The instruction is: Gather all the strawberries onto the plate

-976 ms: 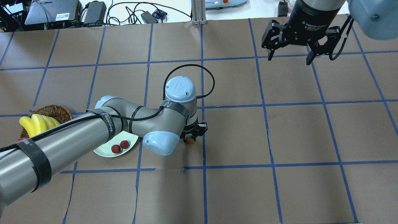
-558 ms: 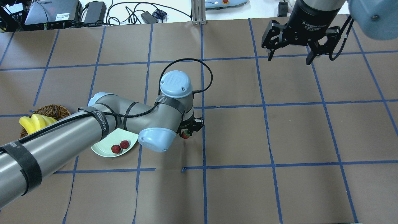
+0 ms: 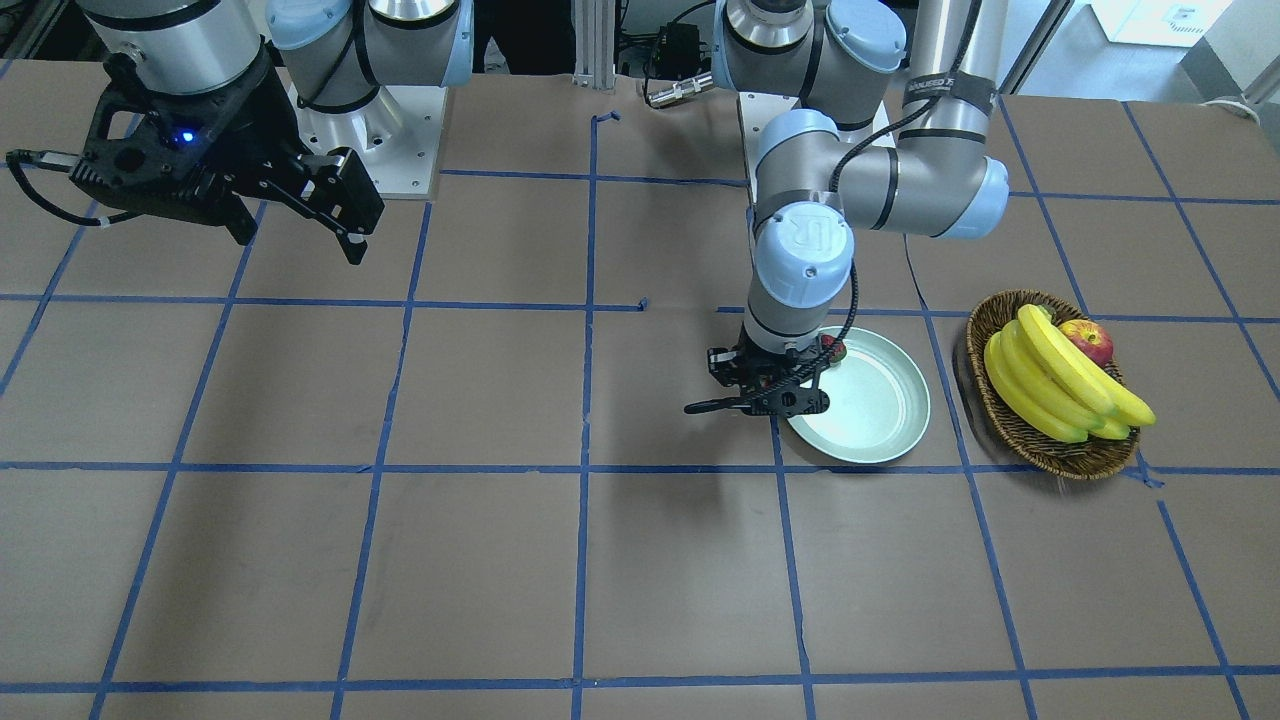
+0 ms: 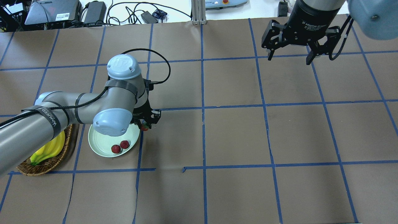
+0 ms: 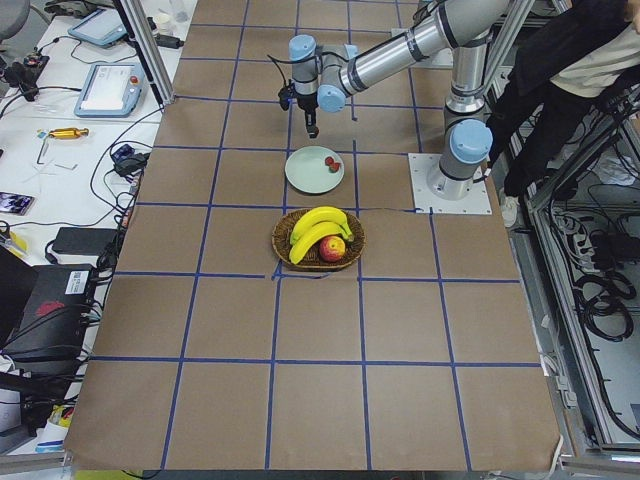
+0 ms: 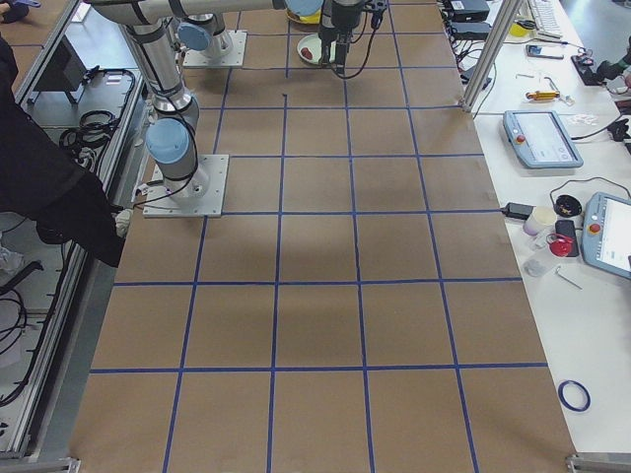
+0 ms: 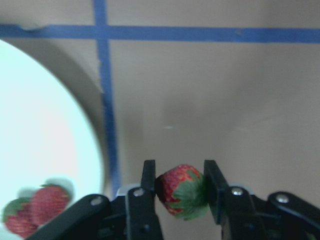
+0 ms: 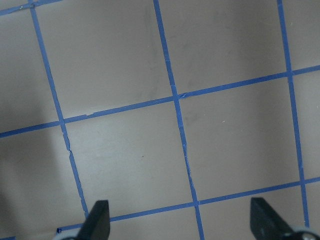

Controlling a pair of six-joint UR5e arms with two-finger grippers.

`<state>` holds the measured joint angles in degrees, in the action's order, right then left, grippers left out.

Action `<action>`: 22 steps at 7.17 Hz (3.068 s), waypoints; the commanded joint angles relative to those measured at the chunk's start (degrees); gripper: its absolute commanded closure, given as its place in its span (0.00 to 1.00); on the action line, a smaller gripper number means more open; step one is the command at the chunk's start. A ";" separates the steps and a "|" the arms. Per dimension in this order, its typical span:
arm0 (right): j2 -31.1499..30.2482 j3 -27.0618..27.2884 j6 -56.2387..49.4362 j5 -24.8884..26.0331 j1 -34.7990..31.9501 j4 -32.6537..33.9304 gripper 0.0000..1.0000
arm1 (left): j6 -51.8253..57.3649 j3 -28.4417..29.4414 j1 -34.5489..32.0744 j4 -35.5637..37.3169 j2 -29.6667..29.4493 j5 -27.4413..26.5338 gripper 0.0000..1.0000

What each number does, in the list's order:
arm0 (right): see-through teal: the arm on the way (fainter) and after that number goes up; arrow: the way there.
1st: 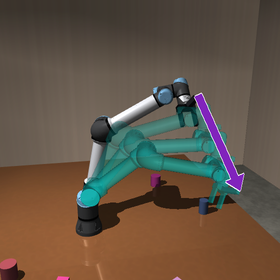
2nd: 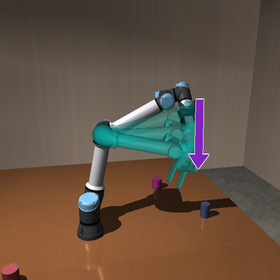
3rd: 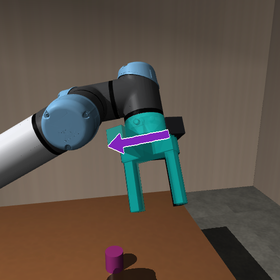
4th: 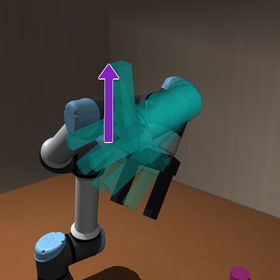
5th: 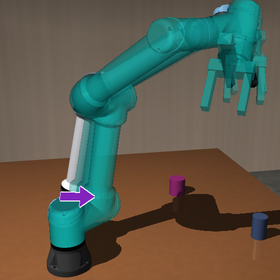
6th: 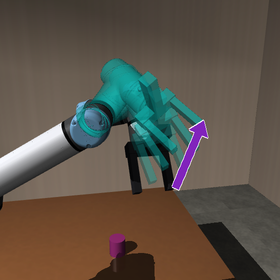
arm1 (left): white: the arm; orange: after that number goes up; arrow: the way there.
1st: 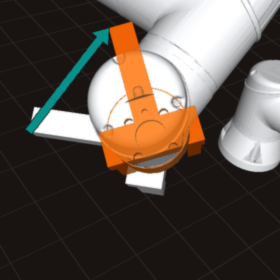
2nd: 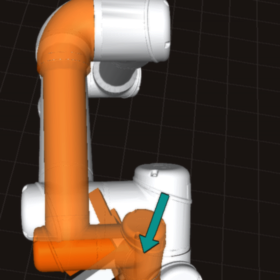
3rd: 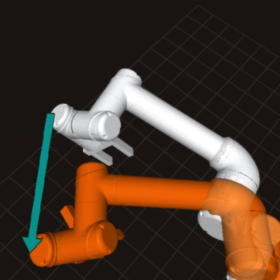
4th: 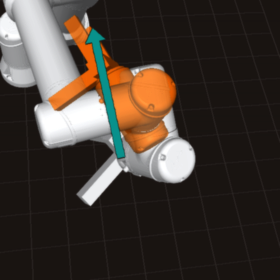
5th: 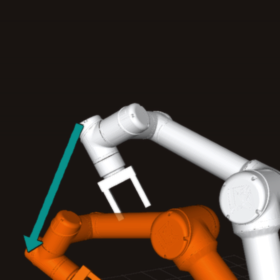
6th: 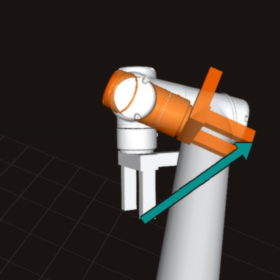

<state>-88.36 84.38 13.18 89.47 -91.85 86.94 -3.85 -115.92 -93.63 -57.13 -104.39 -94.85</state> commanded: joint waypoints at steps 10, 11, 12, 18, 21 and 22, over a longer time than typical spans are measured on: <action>0.03 0.00 0.09 0.00 0.00 0.07 0.00 | 14.05 4.43 9.18 -4.09 10.85 2.46 0.00; 0.03 0.00 0.09 0.00 0.00 -0.02 0.00 | 14.14 10.30 8.21 -12.13 12.18 3.09 0.00; -0.06 0.00 0.09 0.00 0.00 -0.02 0.00 | 14.22 15.58 7.68 -18.91 13.58 3.27 0.00; 0.37 0.09 0.62 0.26 -0.09 0.86 0.00 | 9.13 24.16 5.22 -25.14 17.37 8.64 0.00; 0.38 0.00 1.85 0.96 -0.09 5.51 0.00 | 8.24 24.25 5.04 -23.64 17.90 6.10 0.00; 0.46 -0.26 1.41 1.14 -0.09 5.52 0.00 | 8.33 24.68 4.95 -23.99 17.90 5.82 0.00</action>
<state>-87.96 84.33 14.87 90.31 -91.92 91.89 4.45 -91.57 -88.56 -80.88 -86.54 -88.19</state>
